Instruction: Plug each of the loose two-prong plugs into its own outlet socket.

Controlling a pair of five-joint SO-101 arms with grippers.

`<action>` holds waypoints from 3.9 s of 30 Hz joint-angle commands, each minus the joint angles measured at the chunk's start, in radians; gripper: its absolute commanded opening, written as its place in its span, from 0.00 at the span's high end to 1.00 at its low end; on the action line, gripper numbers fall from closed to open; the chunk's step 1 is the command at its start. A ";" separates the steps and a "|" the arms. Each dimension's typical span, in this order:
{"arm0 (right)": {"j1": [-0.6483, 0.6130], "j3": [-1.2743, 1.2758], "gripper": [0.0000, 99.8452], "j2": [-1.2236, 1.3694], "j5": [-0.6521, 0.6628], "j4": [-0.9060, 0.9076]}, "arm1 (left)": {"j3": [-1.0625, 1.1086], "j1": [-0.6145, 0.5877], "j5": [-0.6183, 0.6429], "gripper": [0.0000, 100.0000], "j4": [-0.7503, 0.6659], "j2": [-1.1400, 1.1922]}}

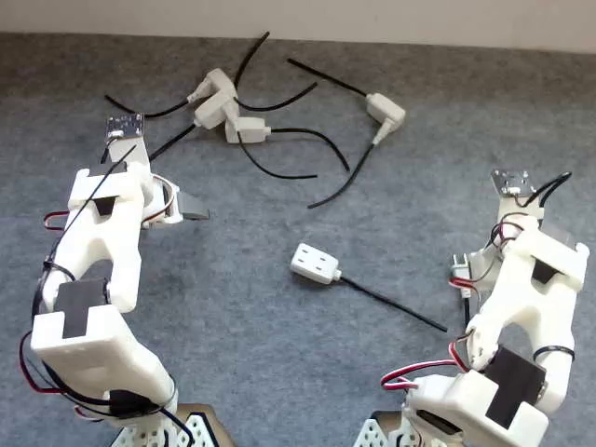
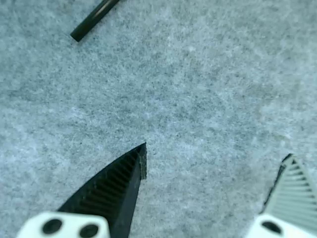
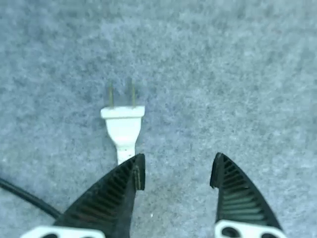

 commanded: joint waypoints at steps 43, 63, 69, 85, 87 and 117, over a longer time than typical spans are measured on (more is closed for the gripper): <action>-0.441 0.170 0.79 -0.082 -0.264 -0.087 | -0.001 0.021 0.003 0.60 -0.026 -0.045; -0.280 0.107 0.79 -0.070 -0.132 -0.165 | -0.001 0.021 0.002 0.60 -0.023 -0.045; -0.208 0.108 0.79 -0.068 -0.057 -0.231 | -0.001 0.021 0.002 0.60 -0.025 -0.045; -0.297 0.248 0.79 -0.068 -0.055 -0.285 | -0.001 0.016 0.003 0.60 -0.020 -0.045; -0.295 0.292 0.79 -0.067 -0.055 -0.358 | -0.001 0.016 0.003 0.60 -0.020 -0.045; -0.147 0.380 0.79 -0.019 0.103 -0.437 | -0.001 0.019 0.003 0.60 -0.023 -0.045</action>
